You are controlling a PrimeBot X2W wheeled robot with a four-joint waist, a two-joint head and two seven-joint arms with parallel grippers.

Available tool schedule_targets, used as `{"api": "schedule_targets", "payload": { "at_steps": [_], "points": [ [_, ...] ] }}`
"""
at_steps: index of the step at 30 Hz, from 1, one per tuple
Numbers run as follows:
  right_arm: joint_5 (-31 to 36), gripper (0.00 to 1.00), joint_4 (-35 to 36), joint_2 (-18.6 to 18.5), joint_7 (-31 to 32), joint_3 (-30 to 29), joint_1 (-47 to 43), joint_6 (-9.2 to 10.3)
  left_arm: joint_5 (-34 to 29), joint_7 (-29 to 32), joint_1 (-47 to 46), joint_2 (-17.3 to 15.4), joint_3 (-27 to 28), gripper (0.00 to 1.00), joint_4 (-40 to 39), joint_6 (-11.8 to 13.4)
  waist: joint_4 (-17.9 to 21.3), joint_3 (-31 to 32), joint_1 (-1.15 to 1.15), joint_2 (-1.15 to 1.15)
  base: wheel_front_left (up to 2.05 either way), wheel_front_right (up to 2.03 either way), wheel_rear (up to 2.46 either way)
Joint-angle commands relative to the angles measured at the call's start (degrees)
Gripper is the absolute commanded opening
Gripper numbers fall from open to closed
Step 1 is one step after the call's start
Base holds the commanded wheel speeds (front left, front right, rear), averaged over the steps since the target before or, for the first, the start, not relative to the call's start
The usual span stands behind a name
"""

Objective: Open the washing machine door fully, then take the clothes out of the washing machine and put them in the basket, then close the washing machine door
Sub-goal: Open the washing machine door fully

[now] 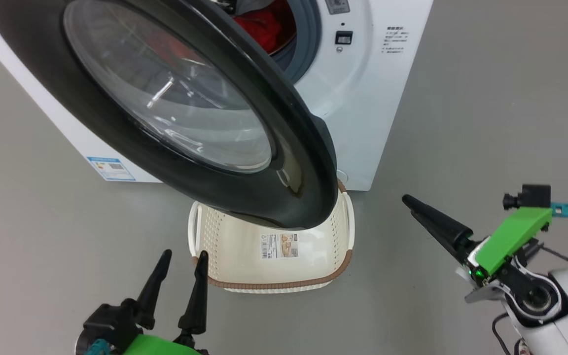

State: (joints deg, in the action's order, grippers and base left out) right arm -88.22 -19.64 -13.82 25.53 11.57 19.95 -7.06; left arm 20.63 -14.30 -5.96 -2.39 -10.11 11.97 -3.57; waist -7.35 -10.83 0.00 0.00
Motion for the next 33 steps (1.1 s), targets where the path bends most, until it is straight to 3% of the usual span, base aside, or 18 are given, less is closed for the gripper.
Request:
{"api": "schedule_targets", "payload": {
  "at_steps": [1,11,21,33],
  "points": [
    [-0.1,1.00,1.7,-0.1,-1.5,-0.1,-1.5,-0.43,-0.9,-0.7,0.3,-0.5,2.3,1.00,-1.1,-0.4,0.6,0.5,0.00,0.00,0.00,0.00,0.00],
    [4.2,1.00,2.3,-2.2,-10.9,0.9,-7.5,-0.43,-1.1,-0.7,0.6,-0.5,4.1,1.00,-1.0,-0.7,1.6,0.4,0.00,0.00,0.00,0.00,0.00],
    [10.3,1.00,2.5,-7.5,-25.9,7.6,-12.7,-0.43,-1.3,-0.7,1.3,-0.5,5.4,1.00,-0.7,-0.8,2.0,0.9,0.00,0.00,0.00,0.00,0.00],
    [13.1,1.00,-0.8,-11.2,-39.0,12.8,-14.4,-0.43,-1.3,-0.7,2.1,-0.5,6.9,1.00,-0.6,-0.9,3.5,1.5,0.00,0.00,0.00,0.00,0.00]
  ]
}}
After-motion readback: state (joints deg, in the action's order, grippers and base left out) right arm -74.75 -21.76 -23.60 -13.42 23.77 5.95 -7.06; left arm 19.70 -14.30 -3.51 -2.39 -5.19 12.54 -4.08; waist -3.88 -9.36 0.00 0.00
